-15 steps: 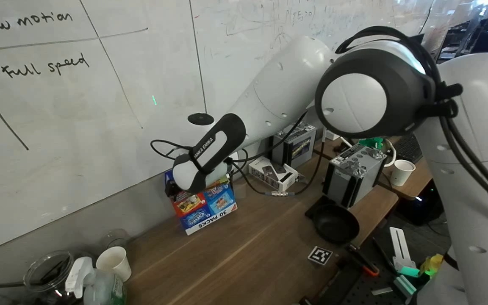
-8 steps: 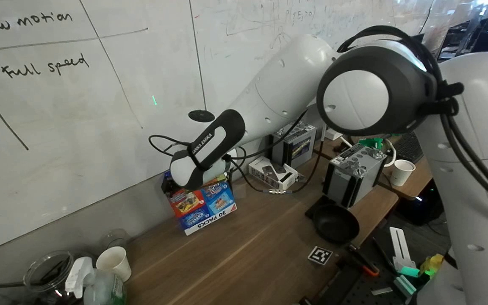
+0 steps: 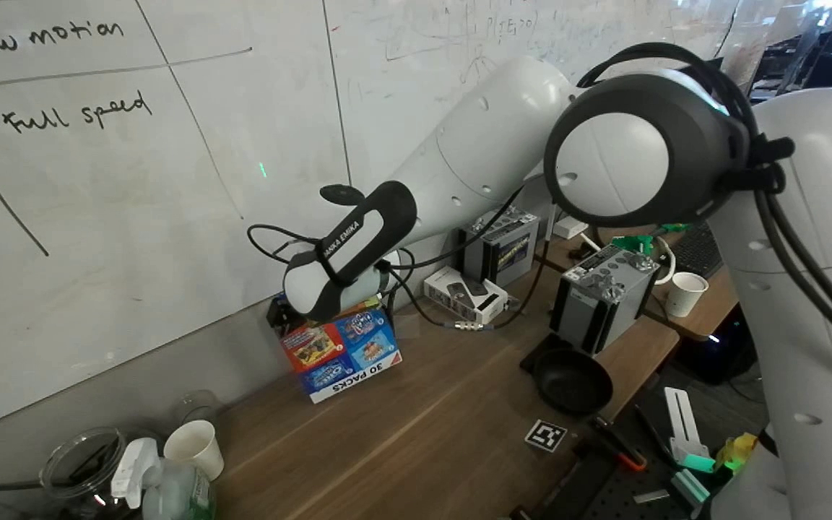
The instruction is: Put the ropes in the box
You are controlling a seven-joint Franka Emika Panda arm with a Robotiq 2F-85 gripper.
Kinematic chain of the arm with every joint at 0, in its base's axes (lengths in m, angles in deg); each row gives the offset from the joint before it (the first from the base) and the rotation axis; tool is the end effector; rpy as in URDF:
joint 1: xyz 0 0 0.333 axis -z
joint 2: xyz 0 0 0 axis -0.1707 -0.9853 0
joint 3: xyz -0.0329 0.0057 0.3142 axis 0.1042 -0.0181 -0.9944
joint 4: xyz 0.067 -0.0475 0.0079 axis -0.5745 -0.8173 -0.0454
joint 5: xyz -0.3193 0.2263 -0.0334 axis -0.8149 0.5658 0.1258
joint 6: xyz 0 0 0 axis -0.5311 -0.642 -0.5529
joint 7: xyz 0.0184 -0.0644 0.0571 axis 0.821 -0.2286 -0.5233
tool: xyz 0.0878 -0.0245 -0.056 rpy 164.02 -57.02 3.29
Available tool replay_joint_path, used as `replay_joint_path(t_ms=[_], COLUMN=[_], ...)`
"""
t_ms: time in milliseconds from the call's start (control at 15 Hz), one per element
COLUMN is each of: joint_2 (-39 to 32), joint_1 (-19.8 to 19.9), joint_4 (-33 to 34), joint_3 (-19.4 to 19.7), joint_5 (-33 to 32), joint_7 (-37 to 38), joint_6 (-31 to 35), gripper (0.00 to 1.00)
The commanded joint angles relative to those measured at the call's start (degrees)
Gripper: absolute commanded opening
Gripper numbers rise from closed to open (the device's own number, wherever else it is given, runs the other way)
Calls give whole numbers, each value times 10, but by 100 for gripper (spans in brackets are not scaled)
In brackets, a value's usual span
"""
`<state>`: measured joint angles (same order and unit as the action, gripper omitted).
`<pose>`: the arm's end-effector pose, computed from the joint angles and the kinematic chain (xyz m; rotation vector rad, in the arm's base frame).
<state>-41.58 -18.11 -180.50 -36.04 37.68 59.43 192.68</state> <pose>0.6591 0.2043 0.2508 -2.8427 -0.0268 -0.5341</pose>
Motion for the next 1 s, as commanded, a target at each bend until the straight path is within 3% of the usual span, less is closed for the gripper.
replay_joint_path(t_ms=[0,467,733,933], joint_2=[-10,-27,44,120], joint_1=[2,-16,-59,-69], joint_4=[27,58,21,-23], joint_3=[-14,1,92,143], joint_5=[14,-2,-87,-168], joint_7=[-24,-22,13,32], joint_6=[11,-7,-142,-233], gripper=[100,100,100,100])
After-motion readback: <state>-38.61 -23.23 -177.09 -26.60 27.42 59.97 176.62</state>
